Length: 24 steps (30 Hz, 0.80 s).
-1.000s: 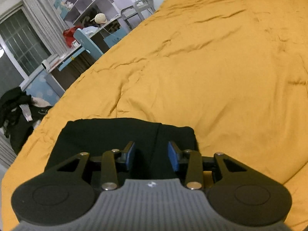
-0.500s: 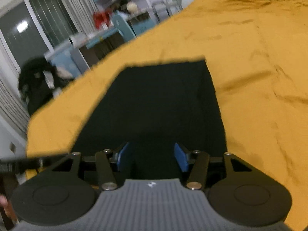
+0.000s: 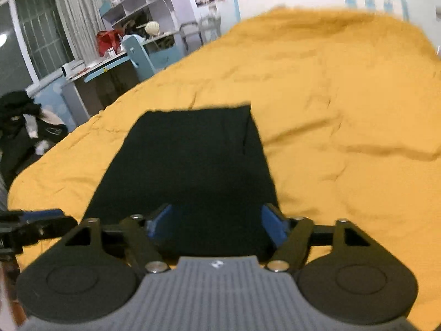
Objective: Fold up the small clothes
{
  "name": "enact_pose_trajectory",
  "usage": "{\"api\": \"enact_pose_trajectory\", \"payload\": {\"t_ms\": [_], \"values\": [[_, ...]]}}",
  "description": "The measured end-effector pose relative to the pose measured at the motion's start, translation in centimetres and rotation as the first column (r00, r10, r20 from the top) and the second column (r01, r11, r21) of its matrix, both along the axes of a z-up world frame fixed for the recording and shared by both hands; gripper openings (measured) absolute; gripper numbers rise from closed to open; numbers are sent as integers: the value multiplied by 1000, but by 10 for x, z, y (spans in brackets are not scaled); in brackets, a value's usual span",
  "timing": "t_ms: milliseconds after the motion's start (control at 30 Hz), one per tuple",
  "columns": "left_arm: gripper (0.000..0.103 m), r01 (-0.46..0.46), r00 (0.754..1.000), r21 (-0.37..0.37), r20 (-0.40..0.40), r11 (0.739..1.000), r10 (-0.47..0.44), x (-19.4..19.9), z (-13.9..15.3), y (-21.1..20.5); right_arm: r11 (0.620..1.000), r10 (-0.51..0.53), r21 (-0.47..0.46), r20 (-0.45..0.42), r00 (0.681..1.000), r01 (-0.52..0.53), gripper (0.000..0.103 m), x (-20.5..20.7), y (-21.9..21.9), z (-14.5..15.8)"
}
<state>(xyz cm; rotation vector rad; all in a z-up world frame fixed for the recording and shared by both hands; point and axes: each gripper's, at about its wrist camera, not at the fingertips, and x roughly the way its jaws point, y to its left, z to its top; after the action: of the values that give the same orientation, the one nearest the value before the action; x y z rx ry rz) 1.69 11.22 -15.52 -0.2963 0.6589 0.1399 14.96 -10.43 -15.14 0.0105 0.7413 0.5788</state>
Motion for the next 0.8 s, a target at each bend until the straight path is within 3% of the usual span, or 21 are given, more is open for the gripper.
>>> {"api": "enact_pose_trajectory", "payload": {"t_ms": [67,133,400,500,800], "values": [[81,-9,999,2,44,1000,9,-13,16,-7,998,-21,-65,27,999,22,79,-18,5,18],[85,-40,997,14,62,999,39,-26,28,-15,998,-24,-63,34,999,26,82,-34,3,33],[85,-172,985,49,9,984,171,-45,42,-24,990,-61,-118,101,993,73,82,-84,-1,66],[85,-195,980,43,-22,980,196,-51,43,-25,992,-73,-97,62,995,78,82,-90,-4,70],[85,-191,980,26,-56,981,192,-56,37,-28,993,-37,-110,56,998,43,82,-103,-1,73]]}}
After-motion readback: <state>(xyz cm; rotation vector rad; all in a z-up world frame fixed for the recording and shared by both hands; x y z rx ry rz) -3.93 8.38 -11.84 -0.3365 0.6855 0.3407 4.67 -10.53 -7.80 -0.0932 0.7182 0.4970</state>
